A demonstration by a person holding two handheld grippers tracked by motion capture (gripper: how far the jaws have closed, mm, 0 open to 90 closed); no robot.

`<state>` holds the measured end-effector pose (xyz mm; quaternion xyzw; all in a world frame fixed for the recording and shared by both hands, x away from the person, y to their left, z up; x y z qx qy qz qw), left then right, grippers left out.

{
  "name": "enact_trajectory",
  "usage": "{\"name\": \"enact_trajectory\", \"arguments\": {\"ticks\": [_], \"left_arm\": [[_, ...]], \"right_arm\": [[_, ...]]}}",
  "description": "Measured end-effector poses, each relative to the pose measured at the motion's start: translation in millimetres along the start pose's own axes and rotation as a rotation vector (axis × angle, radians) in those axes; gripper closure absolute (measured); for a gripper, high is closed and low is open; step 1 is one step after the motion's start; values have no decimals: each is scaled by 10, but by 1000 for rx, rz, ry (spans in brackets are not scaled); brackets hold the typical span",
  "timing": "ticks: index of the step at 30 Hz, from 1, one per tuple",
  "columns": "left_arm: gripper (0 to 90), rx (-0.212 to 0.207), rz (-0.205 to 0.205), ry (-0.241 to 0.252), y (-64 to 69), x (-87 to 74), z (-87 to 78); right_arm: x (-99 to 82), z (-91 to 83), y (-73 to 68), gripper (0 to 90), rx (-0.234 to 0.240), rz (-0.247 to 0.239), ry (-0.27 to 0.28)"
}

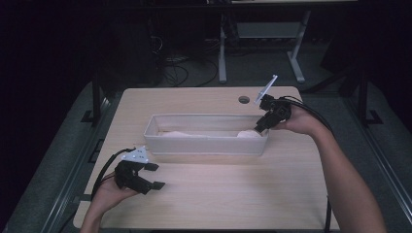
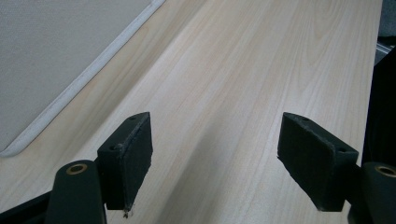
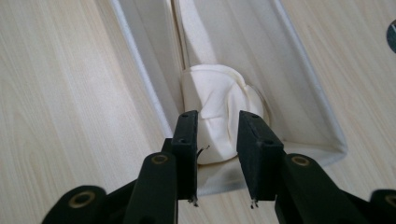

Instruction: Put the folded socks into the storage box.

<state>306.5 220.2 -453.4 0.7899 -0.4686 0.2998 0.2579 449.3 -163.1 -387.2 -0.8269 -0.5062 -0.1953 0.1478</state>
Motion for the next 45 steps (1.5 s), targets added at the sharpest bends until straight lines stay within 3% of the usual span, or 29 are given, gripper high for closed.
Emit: {"name": "enact_trajectory", "arguments": {"ticks": [15,25,45], "left_arm": [[260,-1,-3,2,3,0,-7],[260,2,-1,2,-4,-4,-13],[257,9,-6,4,-17,-16,-32]], "right_arm": [[-93,-244,-140,630,-30,-3,23],[-198,-270,-240,619,-31,-4,31],[-514,-280,-330,580,-32,40,66]]}}
Point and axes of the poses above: each handheld gripper's, and its own axes: z roughly forward along the jaws, x roughly out of its top, y roughly to its right, the point moved 6 cm from there along z, roughly forward along the jaws, and after that the axes turned 5 degrees about y, right-handed, at the moved point
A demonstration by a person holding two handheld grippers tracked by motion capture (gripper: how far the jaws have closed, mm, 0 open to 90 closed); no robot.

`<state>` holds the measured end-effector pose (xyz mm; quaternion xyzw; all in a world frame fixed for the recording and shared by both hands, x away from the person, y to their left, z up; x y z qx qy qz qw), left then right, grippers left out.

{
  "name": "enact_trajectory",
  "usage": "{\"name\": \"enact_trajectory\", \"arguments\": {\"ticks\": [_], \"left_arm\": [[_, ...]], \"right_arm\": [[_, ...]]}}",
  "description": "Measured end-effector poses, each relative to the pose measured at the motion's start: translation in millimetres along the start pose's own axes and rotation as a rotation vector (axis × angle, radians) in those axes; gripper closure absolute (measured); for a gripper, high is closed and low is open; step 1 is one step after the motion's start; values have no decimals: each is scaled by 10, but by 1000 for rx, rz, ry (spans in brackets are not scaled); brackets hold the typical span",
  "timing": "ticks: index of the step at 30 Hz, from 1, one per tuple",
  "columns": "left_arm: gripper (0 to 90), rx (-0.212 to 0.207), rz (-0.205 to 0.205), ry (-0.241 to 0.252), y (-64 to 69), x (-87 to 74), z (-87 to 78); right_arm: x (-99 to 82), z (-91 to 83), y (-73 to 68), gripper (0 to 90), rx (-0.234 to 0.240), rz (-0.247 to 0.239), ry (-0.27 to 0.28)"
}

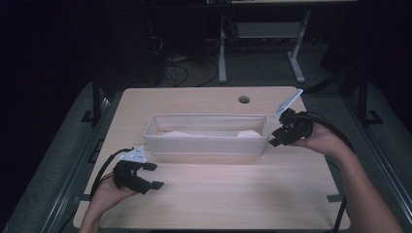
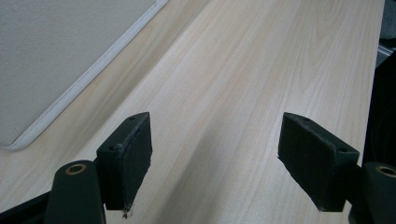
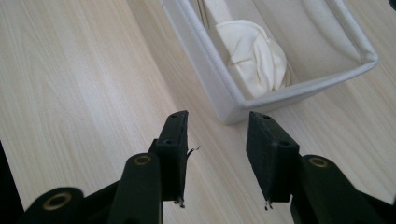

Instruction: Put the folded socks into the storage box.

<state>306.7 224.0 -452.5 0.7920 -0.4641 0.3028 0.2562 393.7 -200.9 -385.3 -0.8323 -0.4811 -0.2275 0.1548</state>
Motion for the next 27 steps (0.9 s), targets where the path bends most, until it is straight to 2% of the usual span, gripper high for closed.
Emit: {"name": "enact_trajectory", "arguments": {"ticks": [27], "left_arm": [[255,16,-12,5,-27,-26,-41]], "right_arm": [[-299,135,-119,529,20,43,36]]}}
Point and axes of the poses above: each handheld gripper's, and its own axes: z roughly forward along the jaws, x roughly out of its top, y roughly to its right, the point moved 6 cm from there along z, roughly forward along the jaws, and after that the axes turned 5 degrees about y, right-handed, at the moved point
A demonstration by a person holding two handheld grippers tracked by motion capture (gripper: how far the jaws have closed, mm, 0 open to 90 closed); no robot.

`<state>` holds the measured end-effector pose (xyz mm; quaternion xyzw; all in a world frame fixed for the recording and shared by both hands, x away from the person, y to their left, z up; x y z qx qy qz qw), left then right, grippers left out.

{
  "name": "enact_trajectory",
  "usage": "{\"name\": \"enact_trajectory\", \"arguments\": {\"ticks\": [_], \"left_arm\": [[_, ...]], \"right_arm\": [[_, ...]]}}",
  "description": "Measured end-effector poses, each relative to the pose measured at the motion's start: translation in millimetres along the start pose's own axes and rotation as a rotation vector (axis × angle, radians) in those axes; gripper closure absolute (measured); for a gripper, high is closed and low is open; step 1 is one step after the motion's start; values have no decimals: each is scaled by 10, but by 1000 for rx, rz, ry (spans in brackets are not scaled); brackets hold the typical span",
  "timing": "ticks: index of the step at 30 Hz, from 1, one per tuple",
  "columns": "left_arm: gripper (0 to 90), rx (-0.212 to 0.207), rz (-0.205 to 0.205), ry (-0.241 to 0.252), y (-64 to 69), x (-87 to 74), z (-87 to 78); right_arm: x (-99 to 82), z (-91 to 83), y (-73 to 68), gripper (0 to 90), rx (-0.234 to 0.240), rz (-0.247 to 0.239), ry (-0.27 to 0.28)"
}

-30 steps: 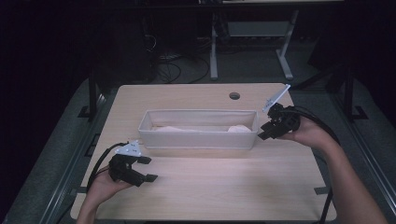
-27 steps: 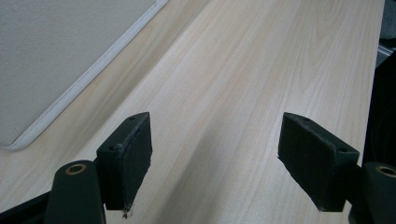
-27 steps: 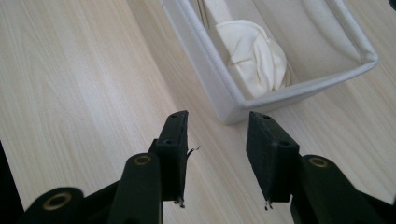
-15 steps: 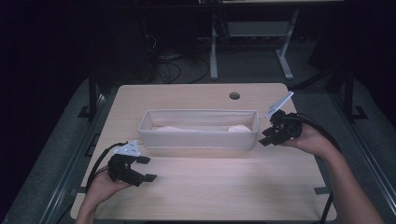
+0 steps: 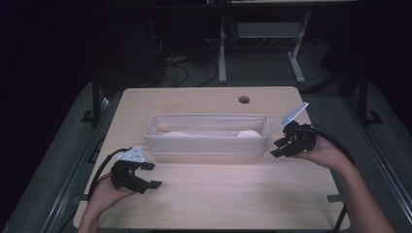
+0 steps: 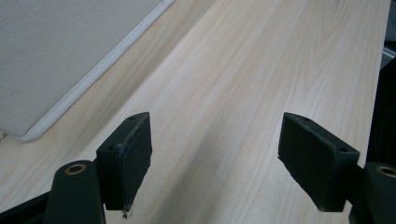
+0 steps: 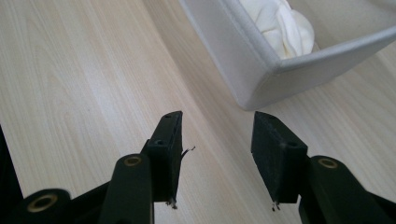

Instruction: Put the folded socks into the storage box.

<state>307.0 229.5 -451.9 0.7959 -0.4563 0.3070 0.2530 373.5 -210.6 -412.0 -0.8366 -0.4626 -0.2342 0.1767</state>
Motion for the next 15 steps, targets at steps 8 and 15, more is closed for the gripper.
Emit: {"name": "enact_trajectory", "arguments": {"ticks": [8,15], "left_arm": [[255,0,-2,-5,2,-5,10],[255,3,-1,-7,-9,-20,5]], "right_arm": [[-111,62,-41,509,9,22,10],[-198,101,-66,499,19,37,23]]}}
Point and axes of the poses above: each handheld gripper's, and its own axes: z roughly forward along the jaws, x roughly out of its top, y roughly to its right, the point moved 6 cm from there along z, roughly forward along the jaws, and after that the axes turned 5 degrees about y, right-handed, at the moved point
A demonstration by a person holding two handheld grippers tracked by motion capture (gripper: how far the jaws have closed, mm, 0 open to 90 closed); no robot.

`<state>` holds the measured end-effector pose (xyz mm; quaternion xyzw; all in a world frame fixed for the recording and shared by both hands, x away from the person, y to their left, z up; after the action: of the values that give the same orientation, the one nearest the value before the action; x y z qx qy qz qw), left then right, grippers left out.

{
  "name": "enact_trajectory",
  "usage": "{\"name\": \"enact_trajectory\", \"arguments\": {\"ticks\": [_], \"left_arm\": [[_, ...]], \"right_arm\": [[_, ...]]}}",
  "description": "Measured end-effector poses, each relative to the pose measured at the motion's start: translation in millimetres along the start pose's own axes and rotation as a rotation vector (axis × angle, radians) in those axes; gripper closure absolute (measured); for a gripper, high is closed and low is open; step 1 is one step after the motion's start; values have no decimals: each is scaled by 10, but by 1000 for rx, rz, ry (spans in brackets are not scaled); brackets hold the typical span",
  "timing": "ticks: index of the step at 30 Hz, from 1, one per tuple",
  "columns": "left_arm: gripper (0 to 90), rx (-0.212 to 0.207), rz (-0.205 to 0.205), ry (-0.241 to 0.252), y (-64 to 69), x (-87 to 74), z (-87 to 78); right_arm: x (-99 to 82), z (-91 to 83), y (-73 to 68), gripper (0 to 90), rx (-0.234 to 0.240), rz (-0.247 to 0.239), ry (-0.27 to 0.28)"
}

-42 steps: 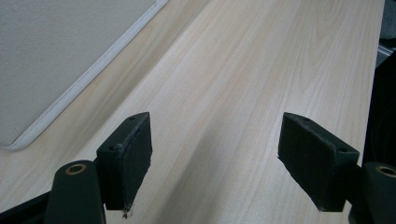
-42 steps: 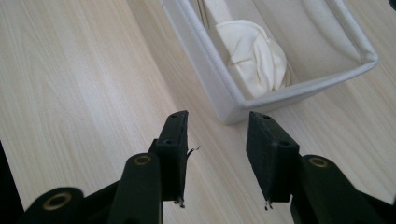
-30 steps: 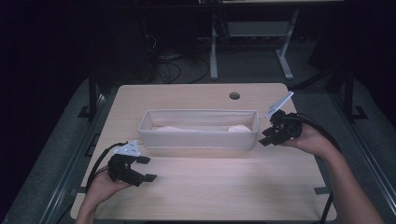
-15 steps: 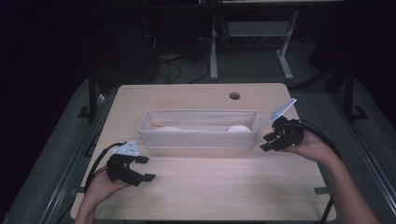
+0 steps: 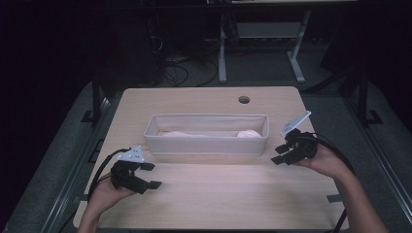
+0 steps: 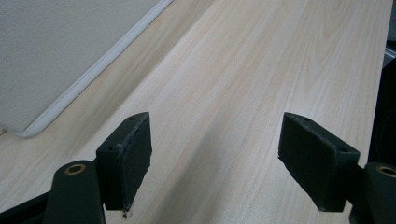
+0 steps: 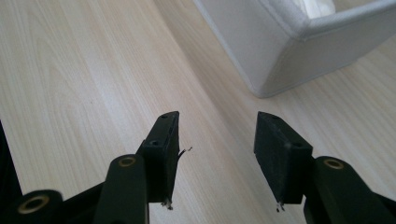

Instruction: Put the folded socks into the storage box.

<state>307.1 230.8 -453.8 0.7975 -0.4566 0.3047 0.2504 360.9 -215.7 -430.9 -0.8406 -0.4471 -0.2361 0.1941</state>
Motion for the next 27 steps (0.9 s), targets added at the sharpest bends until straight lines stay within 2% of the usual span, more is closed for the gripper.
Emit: {"name": "enact_trajectory", "arguments": {"ticks": [27], "left_arm": [[254,9,-13,1,-14,-32,-14]], "right_arm": [[-430,177,-133,485,39,60,24]]}}
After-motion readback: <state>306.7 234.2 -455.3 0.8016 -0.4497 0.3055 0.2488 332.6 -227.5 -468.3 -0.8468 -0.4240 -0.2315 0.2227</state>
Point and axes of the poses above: each handheld gripper's, and its own axes: z roughly forward along the jaws, x roughly out of its top, y roughly to its right, the point moved 6 cm from there along z, roughly forward along the jaws, and after that the axes turned 5 degrees about y, right-handed, at the moved point
